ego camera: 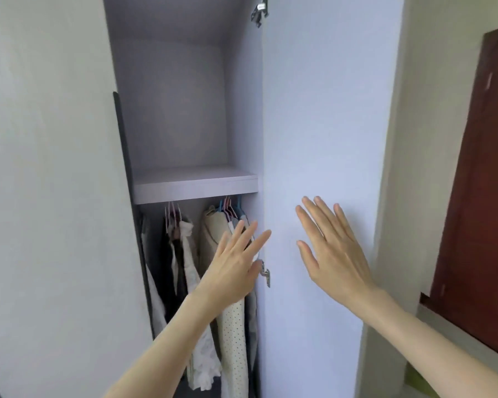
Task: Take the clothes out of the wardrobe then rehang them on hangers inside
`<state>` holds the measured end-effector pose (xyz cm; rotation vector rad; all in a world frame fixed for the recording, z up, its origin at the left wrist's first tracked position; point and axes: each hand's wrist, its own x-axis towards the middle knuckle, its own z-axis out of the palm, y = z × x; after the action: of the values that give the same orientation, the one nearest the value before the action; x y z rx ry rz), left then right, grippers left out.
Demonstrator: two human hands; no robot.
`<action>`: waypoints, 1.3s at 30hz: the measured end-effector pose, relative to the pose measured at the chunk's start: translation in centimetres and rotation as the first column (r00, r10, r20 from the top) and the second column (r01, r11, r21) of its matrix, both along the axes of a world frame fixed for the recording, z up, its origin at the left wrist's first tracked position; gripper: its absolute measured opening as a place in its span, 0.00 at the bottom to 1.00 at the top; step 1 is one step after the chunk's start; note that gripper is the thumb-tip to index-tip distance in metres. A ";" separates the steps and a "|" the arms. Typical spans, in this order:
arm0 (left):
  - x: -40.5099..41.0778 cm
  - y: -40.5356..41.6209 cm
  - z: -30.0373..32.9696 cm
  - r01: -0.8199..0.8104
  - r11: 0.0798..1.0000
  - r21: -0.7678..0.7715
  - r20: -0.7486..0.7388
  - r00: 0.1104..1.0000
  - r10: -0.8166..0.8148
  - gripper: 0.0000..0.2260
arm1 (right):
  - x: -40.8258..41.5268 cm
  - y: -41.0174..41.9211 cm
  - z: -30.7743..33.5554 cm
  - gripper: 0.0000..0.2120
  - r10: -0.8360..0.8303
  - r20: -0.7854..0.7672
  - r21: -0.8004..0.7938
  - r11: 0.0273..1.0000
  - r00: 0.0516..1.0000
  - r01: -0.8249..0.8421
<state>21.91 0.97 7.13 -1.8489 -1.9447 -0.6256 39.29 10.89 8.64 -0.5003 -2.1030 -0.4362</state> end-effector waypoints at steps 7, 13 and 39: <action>10.9 6.4 -1.1 0.174 0.985 -0.014 -0.009 0.985 -0.174 0.26 | 9.9 4.3 -0.6 0.26 -0.003 -0.055 -0.157 0.988 0.998 -0.006; 13.3 7.3 -1.4 0.202 0.979 0.003 0.056 0.978 -0.202 0.29 | 11.5 4.8 -1.4 0.27 0.290 -0.206 -0.627 0.694 0.935 -0.354; -9.4 -7.2 -2.5 -0.353 0.874 0.335 0.193 0.933 0.303 0.34 | -16.0 -0.3 -1.4 0.25 0.530 0.120 -0.006 0.846 0.840 -0.533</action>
<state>12.56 -6.22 4.62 -1.2425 -1.9985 -0.9444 23.33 10.59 7.22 0.1445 -2.2309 -0.1690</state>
